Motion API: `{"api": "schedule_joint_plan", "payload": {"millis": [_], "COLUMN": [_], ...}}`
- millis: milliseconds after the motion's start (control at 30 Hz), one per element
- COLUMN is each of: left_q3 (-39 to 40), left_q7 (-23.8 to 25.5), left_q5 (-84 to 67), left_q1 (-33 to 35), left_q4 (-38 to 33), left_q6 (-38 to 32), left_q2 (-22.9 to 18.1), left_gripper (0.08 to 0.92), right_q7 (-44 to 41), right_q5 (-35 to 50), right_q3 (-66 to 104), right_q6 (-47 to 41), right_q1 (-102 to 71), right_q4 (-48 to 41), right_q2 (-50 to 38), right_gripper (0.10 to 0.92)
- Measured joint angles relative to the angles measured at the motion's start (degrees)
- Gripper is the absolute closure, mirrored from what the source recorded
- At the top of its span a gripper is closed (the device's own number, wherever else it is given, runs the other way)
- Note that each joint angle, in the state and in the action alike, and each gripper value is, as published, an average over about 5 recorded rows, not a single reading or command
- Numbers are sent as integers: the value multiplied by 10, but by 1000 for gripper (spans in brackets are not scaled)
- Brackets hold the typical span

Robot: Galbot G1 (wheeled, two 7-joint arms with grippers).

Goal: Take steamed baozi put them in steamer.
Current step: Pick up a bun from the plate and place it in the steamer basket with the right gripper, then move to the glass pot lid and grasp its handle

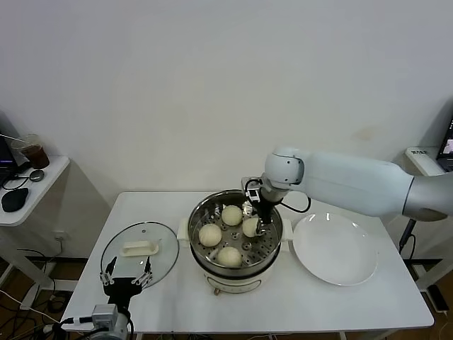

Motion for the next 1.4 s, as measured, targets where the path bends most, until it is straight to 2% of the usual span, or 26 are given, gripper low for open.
{"api": "schedule_joint_plan", "payload": {"millis": [133,333,433,733,900,1133,1400], "left_q3": [1,1,1,-4,-8,-9,-6], "left_q7": [0,0,0,0,-2,-7,-5], "left_q5": [0,0,0,3,0,-4,-4], "left_q1": [-1,0,1,9,13,21,29], "left_q4": [1,-1,-2,-14,-17,-24,-25], "left_q6": [0,1,1,1,0,-9,-27], "left_q2": [-1,-2,-3,-10,-13,-16,-17], "left_gripper": [177,177,177,177,177,177,177], "right_q7": [4,6,6,4,31,132,274], "right_q5": [-2,-2,-1,0,13,54,61], "right_q3": [0,1,3,34,92,235,506], "right_q6": [-1,-1,-2,8,22,62,113], "right_q1": [-1,3,8,23,15,-55,-257], "right_q4": [1,5,9,31,44,61,86], "right_q2": [1,-1,-5,-38,-77,-141,-181], "right_gripper": [454,282,222,203,203,203,203]}}
